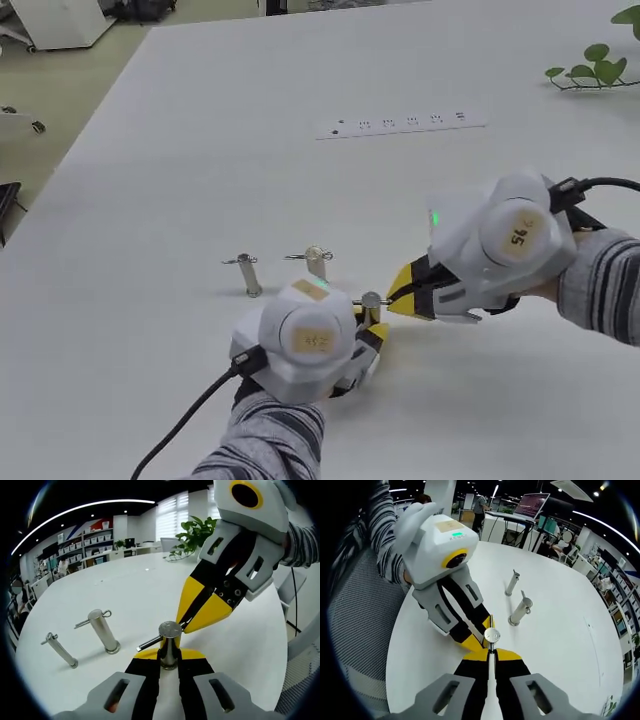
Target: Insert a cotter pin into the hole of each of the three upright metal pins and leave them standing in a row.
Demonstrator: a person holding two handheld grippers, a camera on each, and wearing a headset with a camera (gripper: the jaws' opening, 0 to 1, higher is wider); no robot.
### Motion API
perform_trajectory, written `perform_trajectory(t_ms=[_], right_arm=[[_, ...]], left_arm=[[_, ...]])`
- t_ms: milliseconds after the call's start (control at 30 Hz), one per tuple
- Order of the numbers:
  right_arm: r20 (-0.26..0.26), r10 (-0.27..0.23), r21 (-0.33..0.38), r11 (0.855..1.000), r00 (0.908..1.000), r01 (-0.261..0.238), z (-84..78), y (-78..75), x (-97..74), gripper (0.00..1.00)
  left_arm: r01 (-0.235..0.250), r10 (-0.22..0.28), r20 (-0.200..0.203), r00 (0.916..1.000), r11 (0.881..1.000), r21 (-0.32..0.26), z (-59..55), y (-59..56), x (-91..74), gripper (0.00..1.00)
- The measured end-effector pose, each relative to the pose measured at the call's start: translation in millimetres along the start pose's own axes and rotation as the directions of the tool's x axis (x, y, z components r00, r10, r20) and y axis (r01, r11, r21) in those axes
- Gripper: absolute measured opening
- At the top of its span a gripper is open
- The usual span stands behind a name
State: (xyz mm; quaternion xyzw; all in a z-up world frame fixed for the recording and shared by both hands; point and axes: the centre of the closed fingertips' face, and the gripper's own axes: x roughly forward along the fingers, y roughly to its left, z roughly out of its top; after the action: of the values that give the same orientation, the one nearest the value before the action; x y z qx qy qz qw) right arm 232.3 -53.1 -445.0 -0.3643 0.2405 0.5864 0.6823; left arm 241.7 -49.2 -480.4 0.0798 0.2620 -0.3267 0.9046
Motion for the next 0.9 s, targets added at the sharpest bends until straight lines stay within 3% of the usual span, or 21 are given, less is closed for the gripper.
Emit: perform_trajectory(t_ms=[467, 767, 833, 900], right_arm=[[-0.013, -0.006, -0.014, 1.000, 0.9999, 0.006, 1.9, 0.8, 0.0, 0.00], [-0.011, -0.013, 0.008, 1.000, 0.9999, 0.013, 2.3, 0.5, 1.8, 0.00], [-0.008, -0.018, 0.024, 1.000, 0.9998, 0.018, 2.6, 0.0, 2.0, 0.00], [-0.001, -0.031, 0.029, 0.999, 0.9995, 0.031, 3.0, -1.8, 1.3, 0.01]], left_arm=[[-0.017, 0.017, -0.002, 0.9999, 1.000, -0.022, -1.0, 0.9, 1.3, 0.10], [-0.030, 0.030, -0.015, 0.9994, 1.000, -0.006, -3.2, 1.1, 2.6, 0.10], [-0.037, 0.037, -0.036, 0.9987, 0.999, -0.004, -7.1, 2.4, 0.9, 0.14], [-0.037, 0.037, -0.034, 0.9987, 0.999, 0.004, -9.1, 4.6, -2.0, 0.24]])
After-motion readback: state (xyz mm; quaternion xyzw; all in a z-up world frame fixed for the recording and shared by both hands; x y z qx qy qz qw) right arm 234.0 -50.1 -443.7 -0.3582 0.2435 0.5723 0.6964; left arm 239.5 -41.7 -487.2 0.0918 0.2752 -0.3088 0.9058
